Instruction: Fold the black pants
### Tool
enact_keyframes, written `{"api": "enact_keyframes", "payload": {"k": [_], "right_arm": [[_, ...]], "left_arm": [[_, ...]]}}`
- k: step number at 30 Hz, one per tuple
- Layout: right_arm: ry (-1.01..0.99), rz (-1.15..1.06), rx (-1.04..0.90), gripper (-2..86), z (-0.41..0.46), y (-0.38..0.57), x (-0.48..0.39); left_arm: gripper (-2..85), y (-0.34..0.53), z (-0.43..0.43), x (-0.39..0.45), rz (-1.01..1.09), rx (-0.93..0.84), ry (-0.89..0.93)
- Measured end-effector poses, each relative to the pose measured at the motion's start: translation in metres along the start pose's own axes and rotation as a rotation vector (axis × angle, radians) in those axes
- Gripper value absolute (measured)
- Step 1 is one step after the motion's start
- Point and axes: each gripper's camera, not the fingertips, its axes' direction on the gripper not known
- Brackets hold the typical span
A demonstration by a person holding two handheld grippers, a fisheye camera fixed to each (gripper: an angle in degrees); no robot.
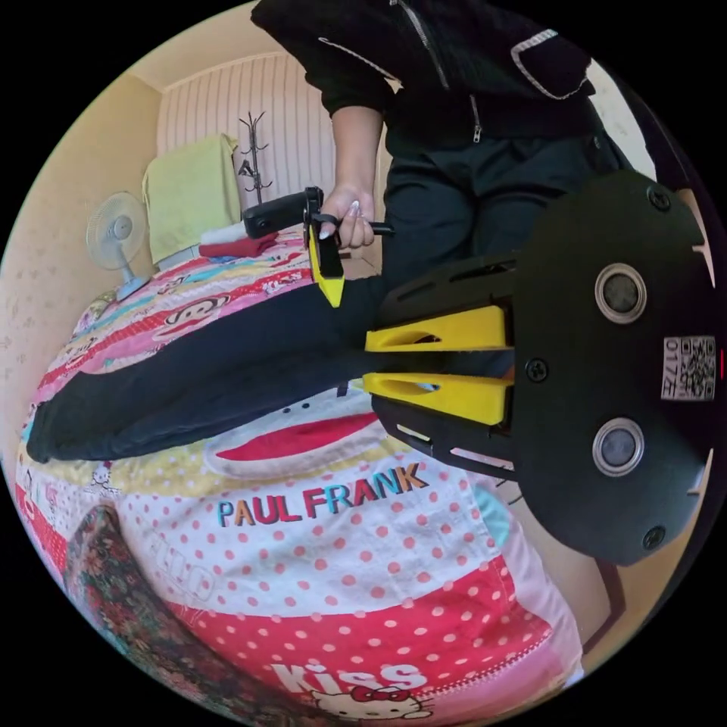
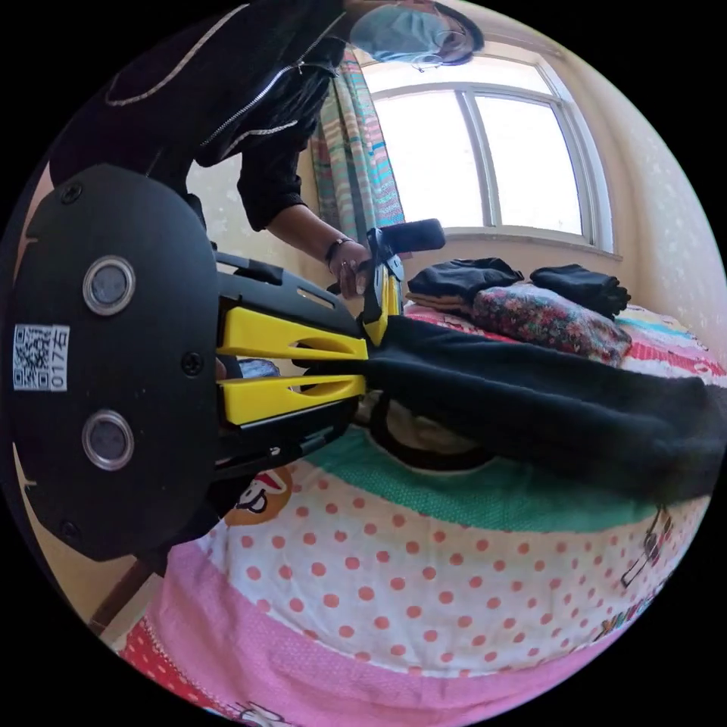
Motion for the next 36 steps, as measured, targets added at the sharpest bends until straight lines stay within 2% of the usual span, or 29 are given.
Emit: {"api": "enact_keyframes", "payload": {"k": [5,10,13,15,17,19,24,27,31,36], "right_arm": [[0.134,0.09,-0.091,6.8,0.014,-0.008,0.04],[0.039,0.071,-0.018,12.2,0.002,0.006,0.061],[-0.084,0.102,0.048,13.8,-0.003,0.017,0.081],[-0.146,0.091,0.063,14.1,0.0,0.019,0.092],[-0.184,0.095,0.071,13.8,0.006,0.017,0.101],[-0.221,0.083,0.075,12.8,0.017,0.013,0.109],[-0.232,0.064,0.042,9.4,0.041,0.002,0.113],[-0.218,0.072,0.039,6.5,0.044,0.003,0.112],[-0.225,0.074,0.026,3.5,0.025,0.012,0.091],[-0.135,0.0,-0.042,2.2,-0.008,0.041,0.059]], "left_arm": [[6.6,0.03,0.022,-0.048,-0.145,0.076,0.036],[7.5,0.056,-0.015,-0.062,-0.081,0.205,0.018],[8.2,0.066,-0.035,-0.074,-0.044,0.274,0.083],[8.6,0.063,-0.033,-0.083,-0.024,0.257,0.083],[9.8,0.053,-0.014,-0.092,-0.011,0.185,0.002],[10.3,0.047,0.006,-0.099,0.007,0.11,0.006],[9.1,0.051,0.022,-0.121,-0.012,0.09,0.101],[6.2,0.052,0.023,-0.137,-0.099,0.041,0.219],[5.3,0.052,0.006,-0.107,-0.017,0.011,0.182],[5.2,0.081,-0.002,-0.031,0.008,0.093,0.111]]}}
